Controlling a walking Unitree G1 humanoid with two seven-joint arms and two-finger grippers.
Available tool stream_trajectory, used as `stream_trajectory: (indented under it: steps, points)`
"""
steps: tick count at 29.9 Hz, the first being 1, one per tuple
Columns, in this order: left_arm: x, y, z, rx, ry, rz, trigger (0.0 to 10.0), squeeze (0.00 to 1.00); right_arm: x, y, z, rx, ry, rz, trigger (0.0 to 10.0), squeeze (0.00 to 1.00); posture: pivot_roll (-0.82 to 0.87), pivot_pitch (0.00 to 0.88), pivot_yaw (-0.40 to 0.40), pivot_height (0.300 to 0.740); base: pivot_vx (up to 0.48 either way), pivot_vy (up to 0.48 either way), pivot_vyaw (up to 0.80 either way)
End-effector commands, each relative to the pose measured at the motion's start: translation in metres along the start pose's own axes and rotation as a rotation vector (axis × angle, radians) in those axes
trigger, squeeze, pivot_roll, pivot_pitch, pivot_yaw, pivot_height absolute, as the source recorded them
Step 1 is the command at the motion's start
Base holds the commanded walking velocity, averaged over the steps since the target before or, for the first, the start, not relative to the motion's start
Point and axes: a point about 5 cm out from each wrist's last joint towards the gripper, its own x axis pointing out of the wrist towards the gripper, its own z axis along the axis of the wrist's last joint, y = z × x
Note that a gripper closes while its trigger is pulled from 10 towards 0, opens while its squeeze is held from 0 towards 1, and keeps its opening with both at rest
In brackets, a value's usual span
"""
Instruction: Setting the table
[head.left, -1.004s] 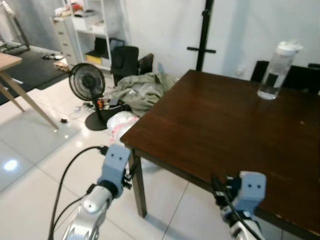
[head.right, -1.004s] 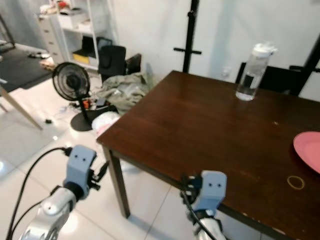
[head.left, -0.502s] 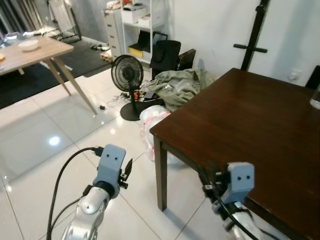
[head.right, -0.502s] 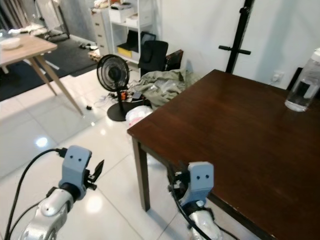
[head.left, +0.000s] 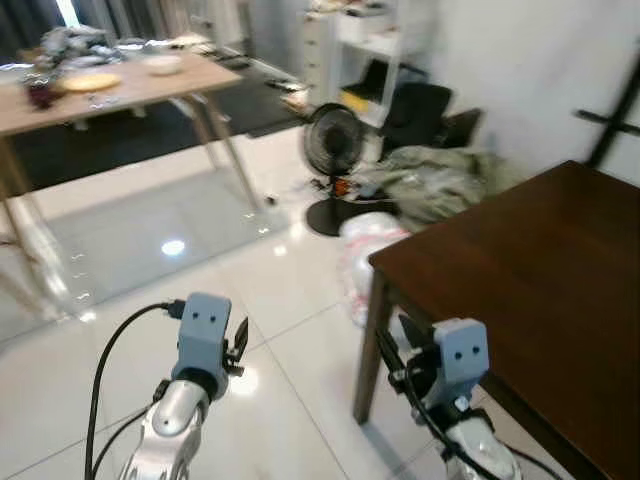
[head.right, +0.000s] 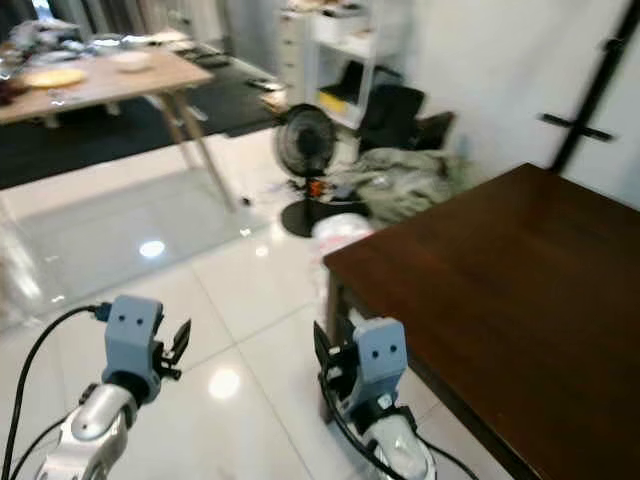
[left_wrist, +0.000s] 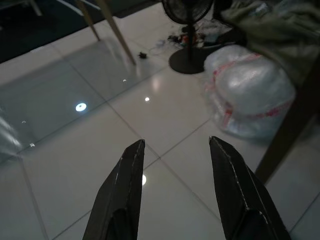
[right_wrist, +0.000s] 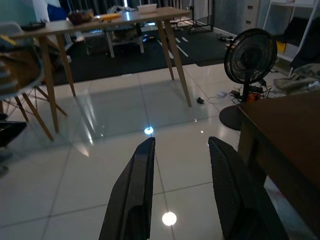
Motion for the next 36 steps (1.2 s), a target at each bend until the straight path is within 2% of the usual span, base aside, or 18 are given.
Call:
stream_trajectory:
  steps: [1, 6, 11, 26, 36]
  points:
    - [0.000, 0.004, -0.005, -0.006, 0.018, 0.030, 10.0, 0.00, 0.000, 0.003, -0.001, 0.002, 0.008, 0.016, 10.0, 0.00, 0.00, 0.030, 0.078, 0.740, 0.000, 0.000, 0.77]
    - [0.005, 0.008, -0.001, -0.008, -0.007, 0.081, 10.0, 0.00, 0.002, 0.007, -0.004, 0.002, 0.012, 0.038, 10.0, 0.00, 0.00, 0.025, 0.070, 0.740, 0.000, 0.000, 0.75]
    - [0.011, 0.014, 0.000, 0.007, -0.005, 0.168, 10.0, 0.00, 0.002, 0.008, -0.007, 0.012, 0.018, 0.047, 10.0, 0.00, 0.01, 0.018, 0.065, 0.740, 0.457, 0.000, 0.00]
    - [0.017, 0.009, 0.003, 0.003, -0.022, 0.161, 10.0, 0.00, 0.005, 0.006, -0.006, 0.004, 0.009, 0.046, 10.0, 0.00, 0.01, 0.003, 0.072, 0.740, 0.467, 0.000, 0.00]
    - [0.012, 0.010, -0.003, 0.024, -0.014, 0.153, 10.0, 0.00, 0.005, 0.005, -0.009, -0.027, 0.016, 0.051, 10.0, 0.00, 0.01, 0.003, 0.074, 0.740, 0.469, 0.000, 0.00]
